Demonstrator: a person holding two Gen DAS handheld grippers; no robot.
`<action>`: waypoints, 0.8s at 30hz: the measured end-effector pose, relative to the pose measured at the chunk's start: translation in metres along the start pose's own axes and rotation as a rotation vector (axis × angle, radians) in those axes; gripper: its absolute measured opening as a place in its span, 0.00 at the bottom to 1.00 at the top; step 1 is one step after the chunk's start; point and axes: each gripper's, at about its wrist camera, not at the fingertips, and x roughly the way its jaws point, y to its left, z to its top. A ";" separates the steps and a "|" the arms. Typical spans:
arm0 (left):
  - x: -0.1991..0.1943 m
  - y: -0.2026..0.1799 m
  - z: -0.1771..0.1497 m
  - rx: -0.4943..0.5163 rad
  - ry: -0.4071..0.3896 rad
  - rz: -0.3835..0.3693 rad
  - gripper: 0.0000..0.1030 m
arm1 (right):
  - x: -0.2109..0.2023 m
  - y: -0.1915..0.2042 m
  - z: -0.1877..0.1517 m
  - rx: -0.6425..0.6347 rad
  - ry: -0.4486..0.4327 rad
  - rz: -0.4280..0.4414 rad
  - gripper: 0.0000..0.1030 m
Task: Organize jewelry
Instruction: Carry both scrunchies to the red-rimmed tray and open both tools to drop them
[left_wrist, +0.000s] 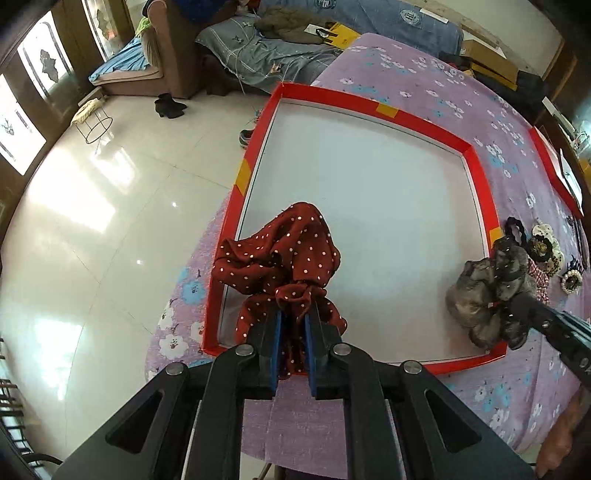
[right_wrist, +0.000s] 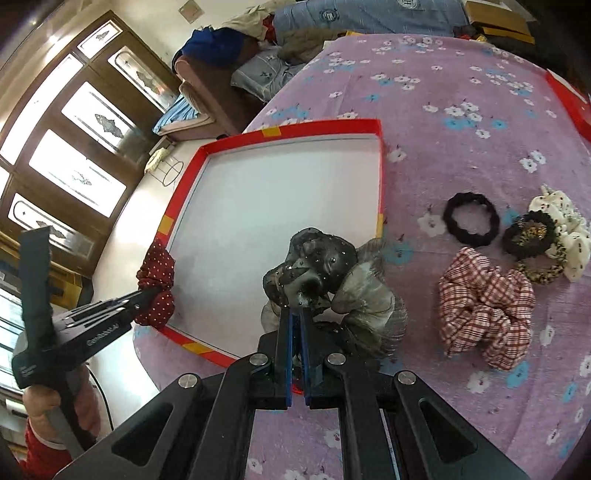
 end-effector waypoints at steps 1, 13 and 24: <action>-0.001 -0.002 0.001 0.001 -0.004 -0.001 0.11 | 0.003 0.001 0.000 -0.006 0.004 0.001 0.05; -0.033 -0.014 0.007 -0.026 -0.062 -0.014 0.32 | 0.008 0.007 -0.008 -0.044 0.075 0.116 0.07; -0.056 -0.062 0.013 0.001 -0.121 -0.036 0.41 | -0.043 -0.024 -0.015 -0.015 -0.037 0.105 0.46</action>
